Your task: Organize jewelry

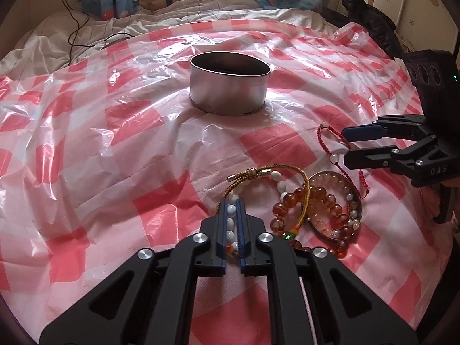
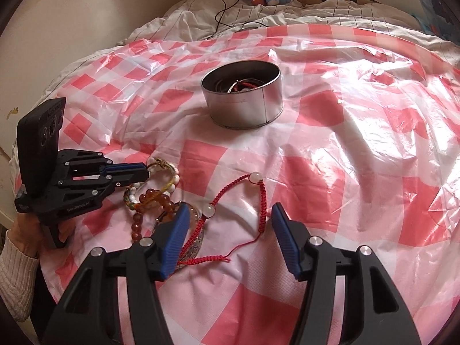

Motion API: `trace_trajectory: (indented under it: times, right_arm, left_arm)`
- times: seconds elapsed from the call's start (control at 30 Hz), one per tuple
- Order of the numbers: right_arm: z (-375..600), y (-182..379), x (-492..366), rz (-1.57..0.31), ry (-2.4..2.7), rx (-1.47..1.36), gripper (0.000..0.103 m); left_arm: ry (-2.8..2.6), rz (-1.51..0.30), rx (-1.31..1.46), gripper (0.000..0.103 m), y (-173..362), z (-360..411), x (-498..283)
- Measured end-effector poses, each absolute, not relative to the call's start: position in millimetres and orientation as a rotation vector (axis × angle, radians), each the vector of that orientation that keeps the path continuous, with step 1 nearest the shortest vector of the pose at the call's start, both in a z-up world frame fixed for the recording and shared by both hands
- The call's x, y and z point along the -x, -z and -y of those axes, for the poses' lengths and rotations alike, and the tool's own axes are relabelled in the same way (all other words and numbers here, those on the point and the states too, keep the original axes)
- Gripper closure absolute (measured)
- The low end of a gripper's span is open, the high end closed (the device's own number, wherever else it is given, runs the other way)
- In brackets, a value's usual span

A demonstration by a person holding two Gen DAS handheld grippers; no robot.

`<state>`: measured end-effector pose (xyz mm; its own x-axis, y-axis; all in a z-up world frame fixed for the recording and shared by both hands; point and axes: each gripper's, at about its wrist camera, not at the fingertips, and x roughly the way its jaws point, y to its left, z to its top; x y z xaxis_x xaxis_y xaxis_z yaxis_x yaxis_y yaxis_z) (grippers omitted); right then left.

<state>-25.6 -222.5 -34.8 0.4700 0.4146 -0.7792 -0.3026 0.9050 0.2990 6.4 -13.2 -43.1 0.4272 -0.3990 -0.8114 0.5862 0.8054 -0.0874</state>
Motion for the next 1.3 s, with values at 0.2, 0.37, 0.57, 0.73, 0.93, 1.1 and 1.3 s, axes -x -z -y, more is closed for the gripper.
trace_trajectory:
  times: [0.2,0.37,0.57,0.73,0.93,1.1,1.3]
  right_arm:
    - [221.9,33.9,26.5,-0.98,-0.429,-0.115,0.042]
    - [223.4,37.0,24.1,-0.988,-0.42,-0.125,0.042]
    - [223.3,39.2,22.6,-0.995,-0.418,-0.13,0.042]
    - [224.2,41.0,20.5,-1.001,-0.419,-0.147,0.042]
    - [223.2,40.5,20.6,-0.998,-0.422,-0.143,0.042]
    - [223.5,40.2,20.7,-0.999,-0.42,-0.121,0.068]
    - [224.2,30.4,25.1,-0.951,-0.423,-0.114,0.097]
  left_arm:
    - [0.595,-0.89,-0.207,0.074,32.8,7.7,-4.4]
    - [0.577,-0.929,-0.185,0.068,41.1,3.9,-13.3]
    - [0.584,-0.973,-0.111,0.093,47.4,-3.6,-18.9]
    - [0.638,-1.002,-0.027,0.101,46.9,-9.5,-20.3]
    - [0.677,-0.936,0.09,0.101,28.7,-22.2,-20.1]
    - [0.665,-0.921,0.15,0.101,23.7,-33.5,-24.0]
    - [0.663,-0.911,0.154,0.101,22.2,-34.3,-23.6]
